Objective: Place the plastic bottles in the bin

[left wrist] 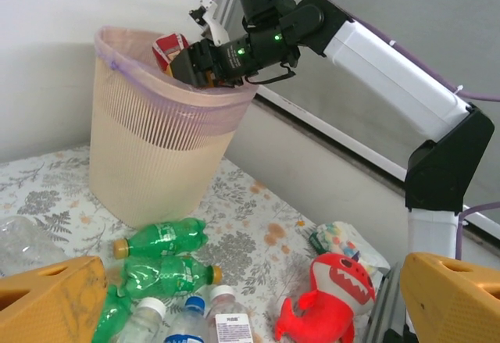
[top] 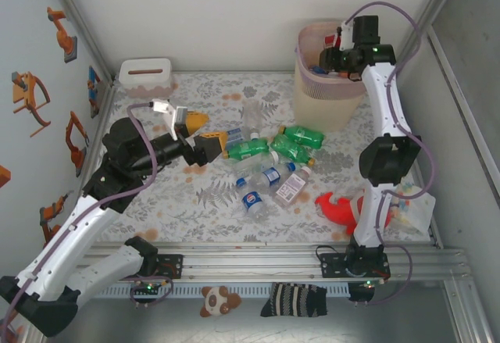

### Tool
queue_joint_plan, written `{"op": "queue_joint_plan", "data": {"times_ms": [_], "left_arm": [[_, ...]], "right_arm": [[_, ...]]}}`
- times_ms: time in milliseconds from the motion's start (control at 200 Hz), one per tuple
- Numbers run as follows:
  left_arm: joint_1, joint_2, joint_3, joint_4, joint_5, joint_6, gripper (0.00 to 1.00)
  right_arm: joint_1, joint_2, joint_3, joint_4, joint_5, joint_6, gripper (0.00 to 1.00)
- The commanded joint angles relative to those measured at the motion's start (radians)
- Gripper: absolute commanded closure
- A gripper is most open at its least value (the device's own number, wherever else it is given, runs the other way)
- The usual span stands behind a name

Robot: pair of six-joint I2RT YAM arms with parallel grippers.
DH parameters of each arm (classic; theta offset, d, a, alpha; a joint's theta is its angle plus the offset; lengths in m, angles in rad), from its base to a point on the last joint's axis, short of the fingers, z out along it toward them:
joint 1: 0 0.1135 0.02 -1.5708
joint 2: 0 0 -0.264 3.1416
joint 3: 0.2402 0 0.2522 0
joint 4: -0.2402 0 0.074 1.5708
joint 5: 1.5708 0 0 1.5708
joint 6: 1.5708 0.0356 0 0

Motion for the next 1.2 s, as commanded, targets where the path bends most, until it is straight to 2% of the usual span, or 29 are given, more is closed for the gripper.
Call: {"op": "queue_joint_plan", "data": {"times_ms": [0,265,411,596,671,941,1197], "left_arm": [[0.005,-0.008,-0.026,-0.009,-0.041,0.013,0.05],[0.008,-0.004,-0.05,-0.044,-0.106,0.015,0.05],[0.008,-0.006,-0.057,-0.055,-0.119,0.02,0.05],[0.01,-0.005,-0.054,-0.068,-0.124,0.031,0.05],[0.009,-0.003,-0.052,-0.075,-0.124,0.036,0.05],[0.012,0.018,-0.038,-0.159,-0.181,0.114,0.06],[0.022,0.117,0.027,-0.291,-0.248,0.219,0.07]], "right_arm": [[-0.01,0.025,0.031,-0.035,0.077,-0.04,0.54],[-0.01,0.092,0.032,-0.054,0.106,-0.054,0.52],[-0.009,0.094,0.031,-0.06,0.109,-0.051,0.45],[-0.009,0.069,0.034,-0.061,0.115,-0.048,0.29],[-0.009,0.054,0.037,-0.059,0.119,-0.046,0.26],[-0.01,-0.005,0.04,-0.061,0.121,-0.053,0.24],[-0.01,-0.076,0.043,-0.061,0.1,-0.048,0.24]]}}
